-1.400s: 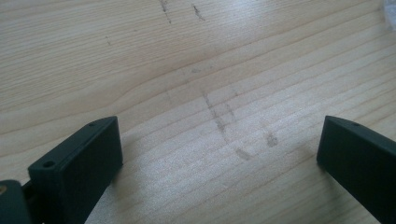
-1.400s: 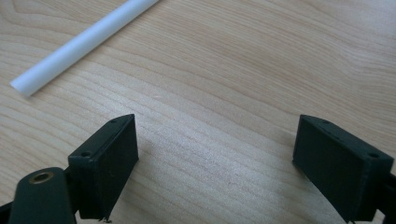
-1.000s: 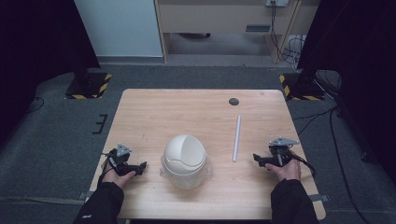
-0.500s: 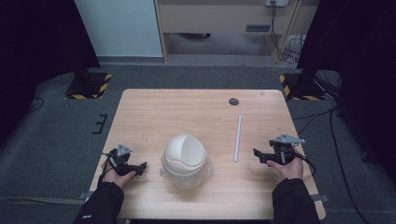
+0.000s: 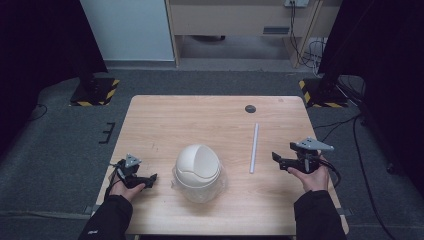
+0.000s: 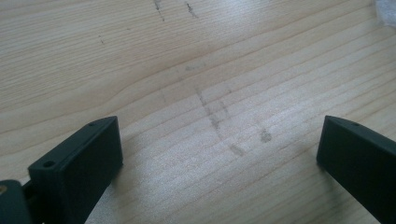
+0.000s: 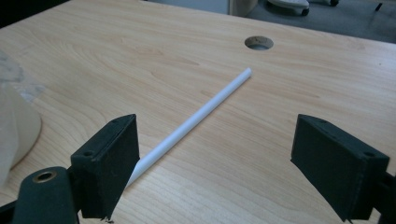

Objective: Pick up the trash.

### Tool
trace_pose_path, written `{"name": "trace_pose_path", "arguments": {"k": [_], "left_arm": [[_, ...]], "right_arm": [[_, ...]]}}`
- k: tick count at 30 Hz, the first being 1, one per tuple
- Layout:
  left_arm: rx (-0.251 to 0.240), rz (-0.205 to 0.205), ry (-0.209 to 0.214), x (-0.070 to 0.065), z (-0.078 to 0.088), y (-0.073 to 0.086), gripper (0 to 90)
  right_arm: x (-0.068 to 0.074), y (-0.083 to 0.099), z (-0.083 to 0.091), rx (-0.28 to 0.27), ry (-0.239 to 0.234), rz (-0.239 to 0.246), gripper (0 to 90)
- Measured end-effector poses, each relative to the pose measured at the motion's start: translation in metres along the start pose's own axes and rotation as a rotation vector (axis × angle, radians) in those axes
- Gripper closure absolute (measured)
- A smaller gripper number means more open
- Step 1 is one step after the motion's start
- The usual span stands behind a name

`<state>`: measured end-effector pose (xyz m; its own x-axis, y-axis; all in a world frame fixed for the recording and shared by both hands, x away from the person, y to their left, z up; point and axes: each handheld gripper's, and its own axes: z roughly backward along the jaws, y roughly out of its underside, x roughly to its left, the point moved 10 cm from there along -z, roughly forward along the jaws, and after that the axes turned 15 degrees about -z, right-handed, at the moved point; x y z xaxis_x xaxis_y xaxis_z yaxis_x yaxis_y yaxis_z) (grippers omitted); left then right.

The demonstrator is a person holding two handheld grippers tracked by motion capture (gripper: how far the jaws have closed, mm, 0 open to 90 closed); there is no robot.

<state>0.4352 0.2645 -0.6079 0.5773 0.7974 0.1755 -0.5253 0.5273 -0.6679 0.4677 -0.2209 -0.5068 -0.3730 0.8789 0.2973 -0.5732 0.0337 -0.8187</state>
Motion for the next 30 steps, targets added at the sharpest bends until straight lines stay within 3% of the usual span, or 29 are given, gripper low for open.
{"name": "trace_pose_path", "arguments": {"k": [15,30], "left_arm": [[-0.001,-0.001,0.001,0.000,0.000,0.000,0.0],[-0.003,-0.002,0.001,0.000,0.000,0.000,0.0]], "right_arm": [[0.017,-0.027,0.016,-0.073,-0.030,0.017,14.5],[0.045,-0.049,0.031,-0.132,-0.091,0.056,14.5]]}}
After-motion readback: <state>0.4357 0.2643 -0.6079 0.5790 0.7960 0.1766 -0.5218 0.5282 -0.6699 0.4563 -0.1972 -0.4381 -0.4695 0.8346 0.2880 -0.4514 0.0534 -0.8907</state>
